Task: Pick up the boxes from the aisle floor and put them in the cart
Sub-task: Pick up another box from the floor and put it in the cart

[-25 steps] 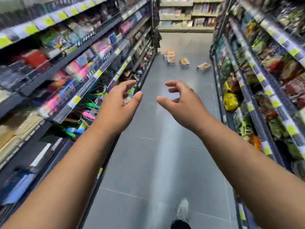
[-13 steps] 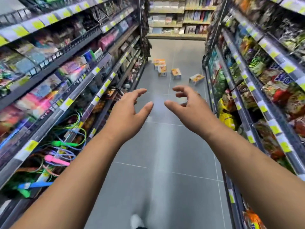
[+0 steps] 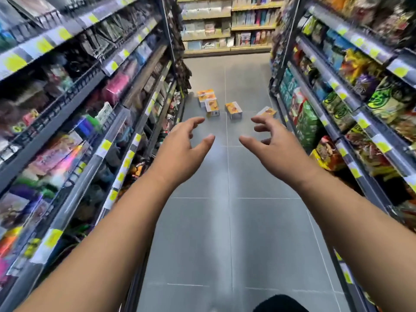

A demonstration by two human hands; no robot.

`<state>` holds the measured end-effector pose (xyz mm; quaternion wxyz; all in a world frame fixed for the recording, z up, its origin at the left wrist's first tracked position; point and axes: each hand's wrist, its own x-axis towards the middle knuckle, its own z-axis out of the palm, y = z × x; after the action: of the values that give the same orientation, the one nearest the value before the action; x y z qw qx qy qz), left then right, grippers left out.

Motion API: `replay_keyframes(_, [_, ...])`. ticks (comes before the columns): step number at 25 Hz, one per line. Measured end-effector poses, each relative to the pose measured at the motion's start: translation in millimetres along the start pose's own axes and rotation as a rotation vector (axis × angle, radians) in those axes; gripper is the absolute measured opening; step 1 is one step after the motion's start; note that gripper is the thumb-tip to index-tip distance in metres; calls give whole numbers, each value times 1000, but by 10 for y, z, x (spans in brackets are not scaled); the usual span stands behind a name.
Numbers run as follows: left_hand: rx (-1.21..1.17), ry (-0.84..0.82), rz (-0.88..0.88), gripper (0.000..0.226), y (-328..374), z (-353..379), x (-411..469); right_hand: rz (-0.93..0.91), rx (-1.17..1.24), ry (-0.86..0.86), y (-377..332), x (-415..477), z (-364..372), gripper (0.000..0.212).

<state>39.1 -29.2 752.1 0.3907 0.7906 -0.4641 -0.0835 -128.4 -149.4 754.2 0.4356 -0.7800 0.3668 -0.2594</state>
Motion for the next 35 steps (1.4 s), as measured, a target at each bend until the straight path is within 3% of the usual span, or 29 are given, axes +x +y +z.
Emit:
replay_keyframes(7, [17,-46,2,52,-223,555,1831,5,11,33,405,1878,-45,57])
replay_keyframes(17, [-95,-49,-133,54,-447,1380,4432,31,8,-26,903,4680,-333,55])
replay_keyframes(35, [-69,-233,-49,50,-1711,2152,9205,181,-86,68,1500,9202,206,52])
